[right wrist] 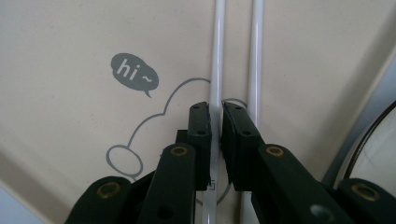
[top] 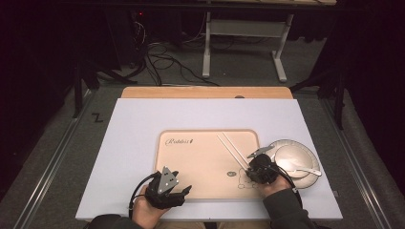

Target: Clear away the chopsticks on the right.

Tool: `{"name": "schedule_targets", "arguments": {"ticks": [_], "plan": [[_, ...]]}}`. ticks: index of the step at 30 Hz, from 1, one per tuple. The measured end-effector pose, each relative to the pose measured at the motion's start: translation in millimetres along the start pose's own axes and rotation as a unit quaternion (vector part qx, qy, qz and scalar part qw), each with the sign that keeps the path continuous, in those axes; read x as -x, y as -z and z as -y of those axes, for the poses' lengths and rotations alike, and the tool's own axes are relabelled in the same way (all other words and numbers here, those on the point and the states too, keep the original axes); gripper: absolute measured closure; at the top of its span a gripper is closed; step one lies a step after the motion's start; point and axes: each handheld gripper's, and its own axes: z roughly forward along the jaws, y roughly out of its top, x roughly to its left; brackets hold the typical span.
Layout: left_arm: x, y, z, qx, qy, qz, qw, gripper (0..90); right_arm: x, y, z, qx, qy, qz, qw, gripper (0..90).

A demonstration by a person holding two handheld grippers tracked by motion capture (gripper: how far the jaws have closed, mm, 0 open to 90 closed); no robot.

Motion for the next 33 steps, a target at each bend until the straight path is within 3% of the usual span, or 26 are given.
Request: {"name": "schedule_targets", "arguments": {"ticks": [6, 13, 25, 33], "plan": [[0.2, 0.0, 0.0, -0.002, -0.001, 0.001, 1.0000, 35.3, 0.1, 0.0, 0.2, 0.002, 0.002, 0.002, 1.0000, 82.5], [0.3, -0.5, -0.1, -0.002, -0.002, 0.001, 1.0000, 35.3, -2.4, 4.5, -0.7, 0.024, 0.011, 0.002, 0.9997, 87.7], [1.2, -1.2, -0.1, -0.004, -0.005, 0.002, 1.0000, 35.2, -12.7, -10.1, -16.2, 0.020, 0.028, 0.002, 0.9994, 88.1], [1.1, -1.2, 0.1, -0.005, -0.005, 0.003, 1.0000, 35.2, -10.9, -17.2, -24.2, 0.022, 0.015, 0.011, 0.9996, 88.1]]}}
